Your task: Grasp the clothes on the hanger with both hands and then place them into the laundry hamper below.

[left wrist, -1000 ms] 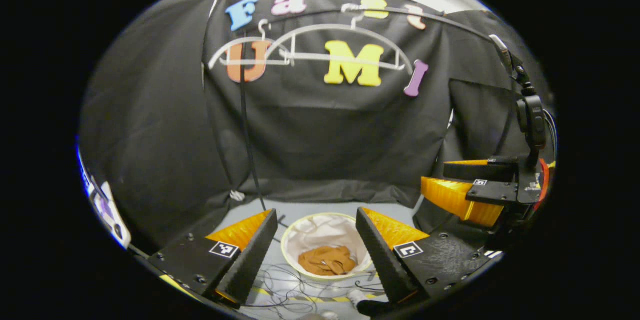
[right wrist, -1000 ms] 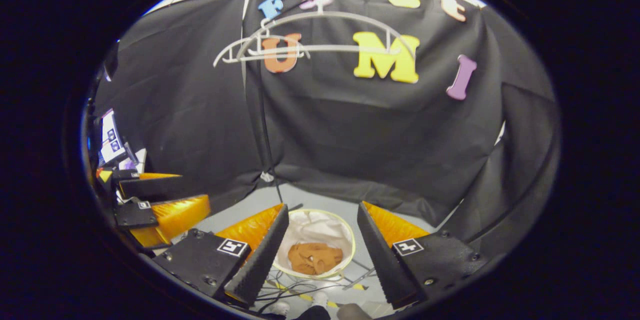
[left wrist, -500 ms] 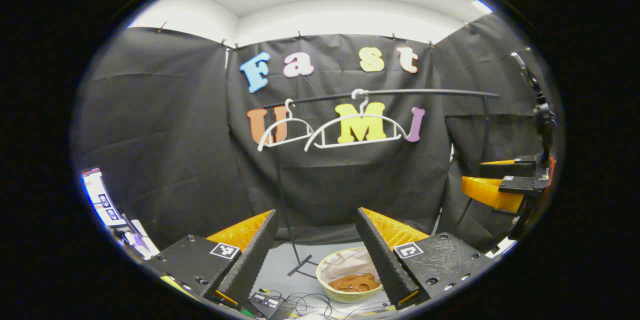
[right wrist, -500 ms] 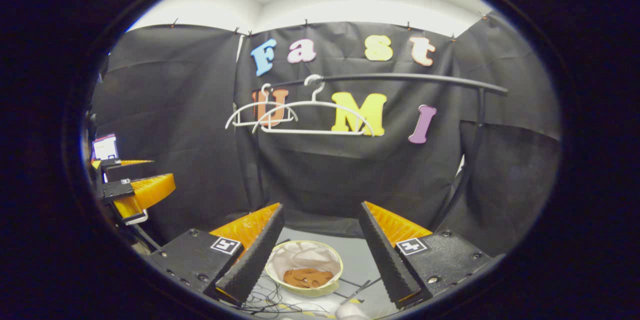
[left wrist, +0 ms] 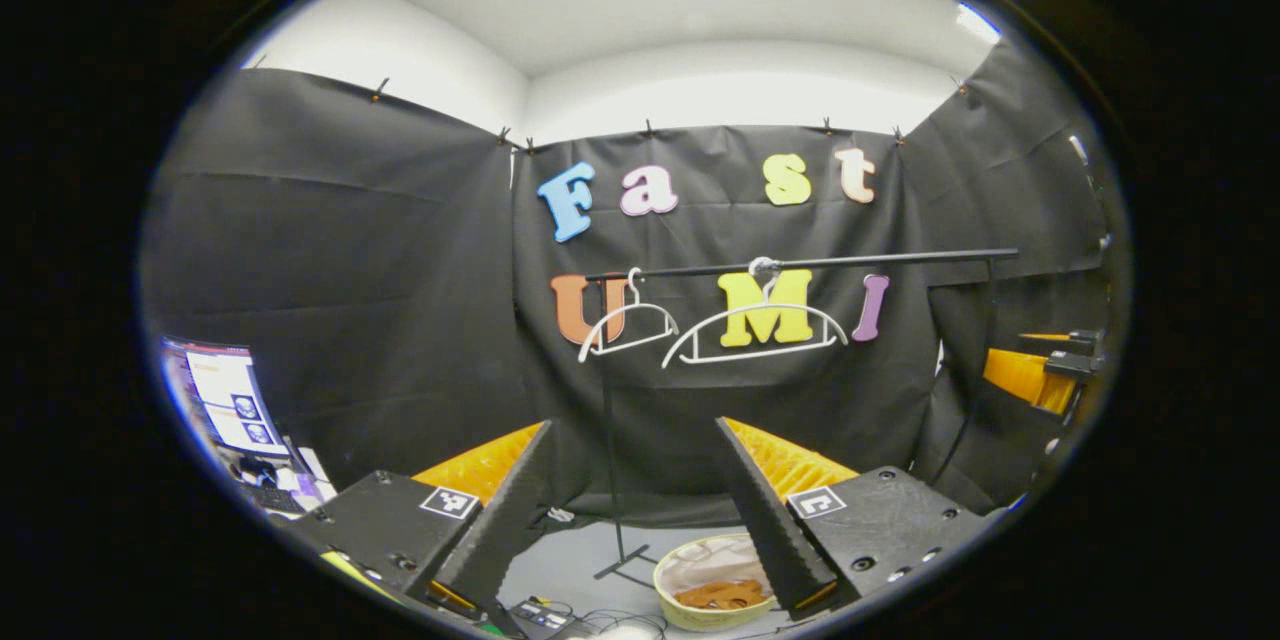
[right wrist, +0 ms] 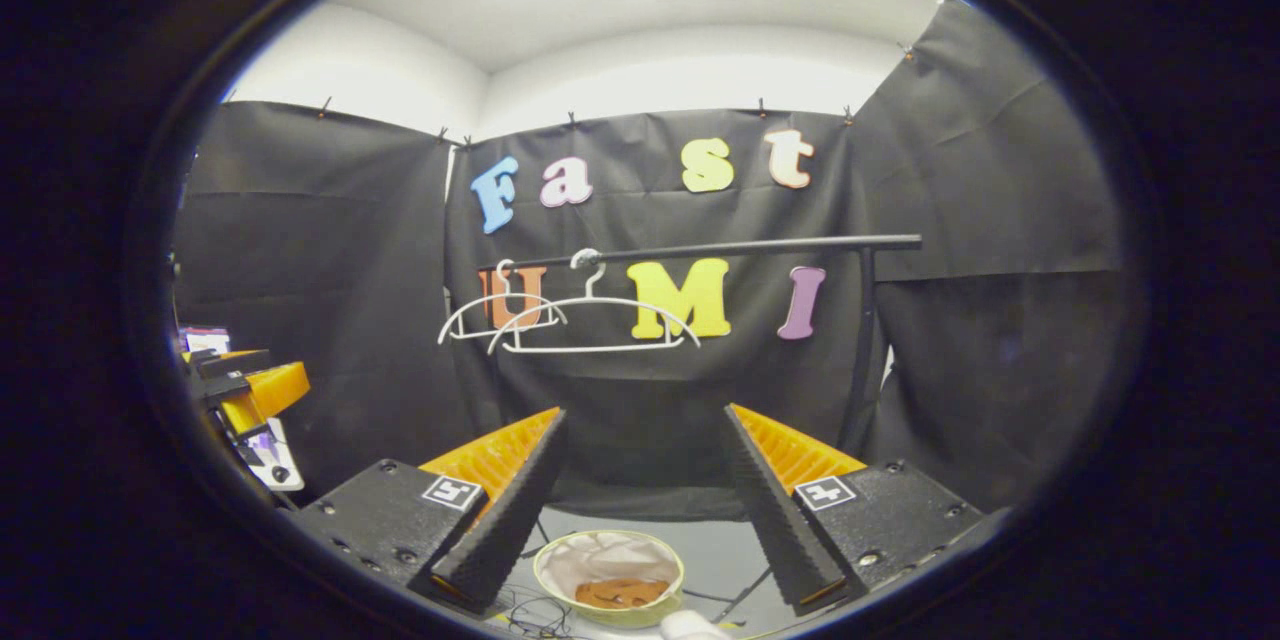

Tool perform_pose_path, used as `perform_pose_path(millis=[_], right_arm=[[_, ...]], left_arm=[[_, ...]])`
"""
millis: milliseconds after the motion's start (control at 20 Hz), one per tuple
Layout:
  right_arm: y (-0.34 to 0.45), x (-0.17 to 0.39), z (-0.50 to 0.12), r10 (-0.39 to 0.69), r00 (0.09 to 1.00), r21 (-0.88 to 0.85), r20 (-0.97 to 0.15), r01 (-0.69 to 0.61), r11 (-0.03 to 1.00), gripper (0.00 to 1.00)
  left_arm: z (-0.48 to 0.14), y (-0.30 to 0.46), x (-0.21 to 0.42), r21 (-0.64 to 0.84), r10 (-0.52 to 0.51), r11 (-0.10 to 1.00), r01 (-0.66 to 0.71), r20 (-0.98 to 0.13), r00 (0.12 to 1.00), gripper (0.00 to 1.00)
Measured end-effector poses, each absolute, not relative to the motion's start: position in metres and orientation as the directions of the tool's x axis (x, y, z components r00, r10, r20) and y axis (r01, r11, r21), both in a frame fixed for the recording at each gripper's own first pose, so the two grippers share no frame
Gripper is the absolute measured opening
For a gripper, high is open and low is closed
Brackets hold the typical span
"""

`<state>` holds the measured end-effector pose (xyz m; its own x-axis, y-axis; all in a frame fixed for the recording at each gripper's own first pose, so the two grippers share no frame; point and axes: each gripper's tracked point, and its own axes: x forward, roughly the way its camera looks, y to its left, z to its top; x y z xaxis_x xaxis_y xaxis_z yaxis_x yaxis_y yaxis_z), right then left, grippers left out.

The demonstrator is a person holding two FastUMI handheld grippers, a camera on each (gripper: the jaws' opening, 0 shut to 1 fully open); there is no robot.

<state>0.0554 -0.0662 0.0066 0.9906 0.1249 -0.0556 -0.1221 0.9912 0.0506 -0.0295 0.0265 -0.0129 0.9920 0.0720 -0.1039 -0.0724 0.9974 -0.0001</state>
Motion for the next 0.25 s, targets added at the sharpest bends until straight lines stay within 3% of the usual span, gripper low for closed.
perform_pose_path(millis=[250], right_arm=[[-0.079,0.045,0.024,0.112,0.994,0.064,-0.002,-0.112,0.992,1.00]], left_arm=[[0.000,0.009,-0.031,0.006,0.043,0.999,-0.043,-0.082,0.996,1.00]])
